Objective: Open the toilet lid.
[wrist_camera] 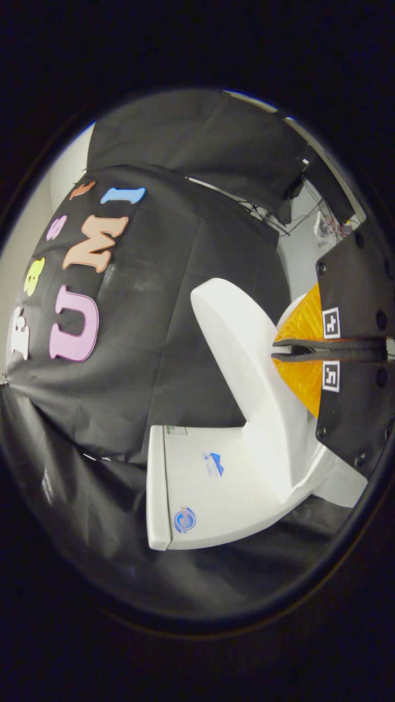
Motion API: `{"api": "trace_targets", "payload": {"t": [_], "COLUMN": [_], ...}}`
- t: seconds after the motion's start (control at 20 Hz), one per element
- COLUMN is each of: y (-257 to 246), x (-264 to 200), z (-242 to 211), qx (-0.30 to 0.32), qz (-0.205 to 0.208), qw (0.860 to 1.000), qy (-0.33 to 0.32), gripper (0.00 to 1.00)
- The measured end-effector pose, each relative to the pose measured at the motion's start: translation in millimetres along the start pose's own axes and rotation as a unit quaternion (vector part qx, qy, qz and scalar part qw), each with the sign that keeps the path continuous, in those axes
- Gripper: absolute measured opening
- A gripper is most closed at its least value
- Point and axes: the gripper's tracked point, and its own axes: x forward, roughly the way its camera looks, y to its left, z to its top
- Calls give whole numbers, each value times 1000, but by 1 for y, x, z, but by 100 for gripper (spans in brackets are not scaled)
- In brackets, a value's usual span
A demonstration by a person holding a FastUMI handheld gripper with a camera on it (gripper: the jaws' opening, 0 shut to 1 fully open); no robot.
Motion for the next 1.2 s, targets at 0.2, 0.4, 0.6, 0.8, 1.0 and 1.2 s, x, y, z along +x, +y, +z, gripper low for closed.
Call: {"api": "trace_targets", "payload": {"t": [0.2, 0.4, 0.6, 0.8, 1.0, 1.2], "y": [8, 18, 29, 39, 33, 41], "x": [0, -1, -2, -2, 1, 5], "z": [15, 34, 57, 74, 64, 70], "qx": [-19, -33, -88, -95, 110, 263], "qz": [-5, -13, -36, -49, -21, 29], "qw": [1000, 999, 993, 991, 993, 964], "qy": [-11, -31, -63, -80, -31, -2], "gripper": [1, 1, 1, 1, 1, 1]}}
